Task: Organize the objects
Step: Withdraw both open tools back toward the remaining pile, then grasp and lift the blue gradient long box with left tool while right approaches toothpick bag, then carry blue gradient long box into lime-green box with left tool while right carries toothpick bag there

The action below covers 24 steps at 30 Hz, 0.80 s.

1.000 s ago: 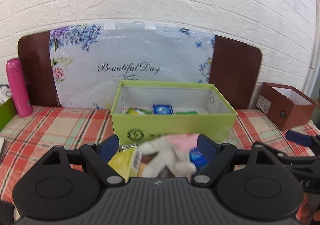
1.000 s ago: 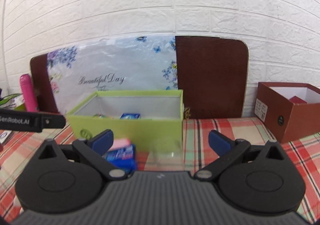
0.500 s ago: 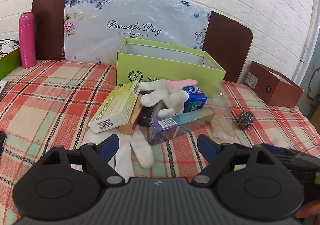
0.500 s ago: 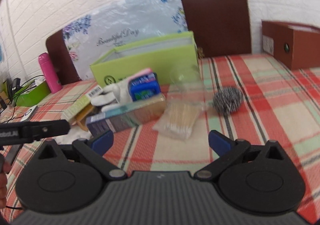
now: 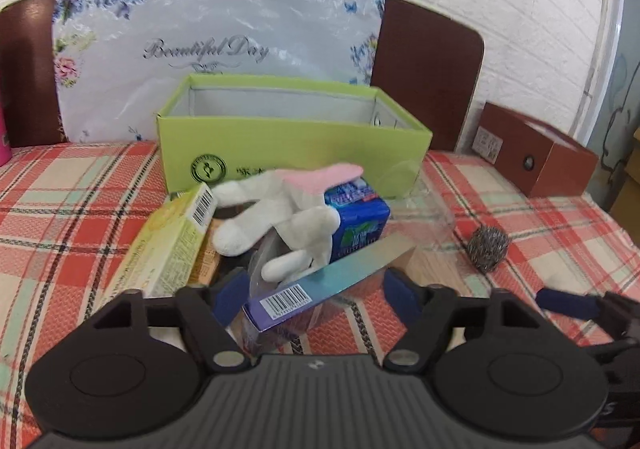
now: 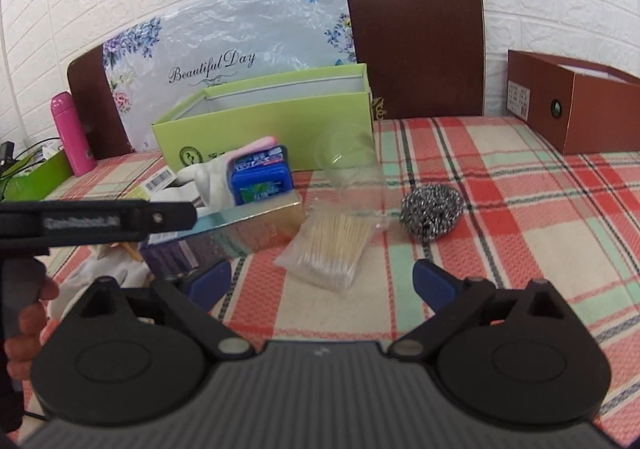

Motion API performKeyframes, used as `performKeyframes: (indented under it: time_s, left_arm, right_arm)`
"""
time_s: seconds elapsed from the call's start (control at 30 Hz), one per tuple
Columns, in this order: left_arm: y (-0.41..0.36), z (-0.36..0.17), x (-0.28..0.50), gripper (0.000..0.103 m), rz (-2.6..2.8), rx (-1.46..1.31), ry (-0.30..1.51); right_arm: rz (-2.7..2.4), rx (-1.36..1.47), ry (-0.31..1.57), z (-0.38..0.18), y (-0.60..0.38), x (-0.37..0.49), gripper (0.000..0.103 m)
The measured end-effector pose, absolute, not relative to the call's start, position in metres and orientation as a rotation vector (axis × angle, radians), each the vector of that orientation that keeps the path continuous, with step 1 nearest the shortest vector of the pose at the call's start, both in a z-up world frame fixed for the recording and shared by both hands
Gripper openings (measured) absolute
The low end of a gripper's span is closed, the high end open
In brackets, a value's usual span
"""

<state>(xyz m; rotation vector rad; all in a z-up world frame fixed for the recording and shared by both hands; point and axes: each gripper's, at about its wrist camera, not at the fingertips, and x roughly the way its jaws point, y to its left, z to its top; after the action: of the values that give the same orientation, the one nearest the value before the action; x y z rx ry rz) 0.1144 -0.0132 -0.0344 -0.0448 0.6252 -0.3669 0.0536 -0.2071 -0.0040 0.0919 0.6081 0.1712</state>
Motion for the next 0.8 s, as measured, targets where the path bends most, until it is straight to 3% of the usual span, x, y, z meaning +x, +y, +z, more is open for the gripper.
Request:
performKeyframes:
  time_s: [0.07,0.1,0.2,0.43,0.5,0.57,0.63,0.8]
  left_arm:
    - [-0.015,-0.037,0.114,0.050,-0.363,-0.006,0.609]
    - [-0.016,-0.037,0.113,0.037,-0.358,0.013,0.609]
    - [-0.009,-0.035,0.105,0.024,-0.406,-0.028,0.640]
    - [-0.014,-0.041,0.090,0.023,-0.388,-0.010,0.651]
    - [-0.013,-0.037,0.095,0.024,-0.362,-0.007,0.623]
    - [-0.012,-0.033,0.100,0.032,-0.343,-0.015,0.593]
    - [-0.012,-0.032,0.105,0.066,-0.307,-0.005,0.569]
    - [-0.017,-0.045,0.121,0.068,-0.313,0.042,0.604]
  right_arm:
    - [0.168,0.096,0.606,-0.004,-0.209,0.055,0.099]
    - [0.171,0.093,0.611,-0.005,-0.210,0.056,0.099]
    - [0.169,0.086,0.626,-0.008,-0.211,0.061,0.096]
    - [0.151,0.095,0.665,-0.017,-0.211,0.084,0.092]
    - [0.152,0.097,0.678,-0.019,-0.210,0.089,0.091]
    - [0.157,0.098,0.678,-0.020,-0.210,0.089,0.091]
    - [0.156,0.105,0.683,-0.021,-0.211,0.090,0.091]
    - [0.153,0.107,0.707,-0.026,-0.210,0.100,0.091]
